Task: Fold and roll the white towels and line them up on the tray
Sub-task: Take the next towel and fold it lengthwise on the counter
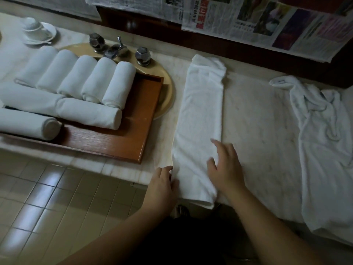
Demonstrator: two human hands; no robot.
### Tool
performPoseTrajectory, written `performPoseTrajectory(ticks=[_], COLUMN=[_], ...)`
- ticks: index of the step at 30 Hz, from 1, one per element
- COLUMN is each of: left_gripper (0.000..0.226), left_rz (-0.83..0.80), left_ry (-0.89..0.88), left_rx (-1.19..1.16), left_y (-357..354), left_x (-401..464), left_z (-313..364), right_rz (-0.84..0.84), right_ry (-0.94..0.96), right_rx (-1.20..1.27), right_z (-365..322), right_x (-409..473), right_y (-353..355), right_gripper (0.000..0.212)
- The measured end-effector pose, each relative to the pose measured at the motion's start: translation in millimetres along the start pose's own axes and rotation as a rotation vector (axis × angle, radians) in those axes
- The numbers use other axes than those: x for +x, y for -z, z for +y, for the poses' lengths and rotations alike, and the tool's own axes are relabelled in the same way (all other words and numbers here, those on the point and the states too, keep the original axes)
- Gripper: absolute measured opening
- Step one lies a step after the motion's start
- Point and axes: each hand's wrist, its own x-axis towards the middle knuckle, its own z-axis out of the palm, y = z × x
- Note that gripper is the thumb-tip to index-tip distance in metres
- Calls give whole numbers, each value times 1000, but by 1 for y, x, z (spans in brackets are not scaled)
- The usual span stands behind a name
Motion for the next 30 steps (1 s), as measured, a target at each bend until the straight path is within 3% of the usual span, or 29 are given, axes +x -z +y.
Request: performPoseTrajectory(ticks=[5, 7, 16, 21, 24, 26, 30], left_gripper=[39, 42, 39, 31, 33, 38, 30], left_rz=[20, 28, 113, 215, 256, 280, 356], left_ry=[17, 3, -17, 115, 182, 186, 57], left_rx=[0, 8, 36, -63, -72, -56, 77], left_y=[-4, -4, -13, -16, -21, -25, -35], left_x=[0, -3, -13, -15, -15, -16, -20], left_z=[-3, -4, -6, 9, 14, 17, 8], right_rz=[-325, -396, -350, -210, -339, -447, -456], right_ry=[119, 64, 9, 106, 228, 200, 138], right_rx=[-246, -379, -472, -384, -382, -463, -524], right_z=[-1, 12, 48, 29, 13, 11, 20], right_x=[112, 133, 141, 159, 189, 207, 226], right_y=[-26, -36, -36, -30, -35, -42, -47], right_gripper=[65, 65, 65, 61, 62, 62, 62])
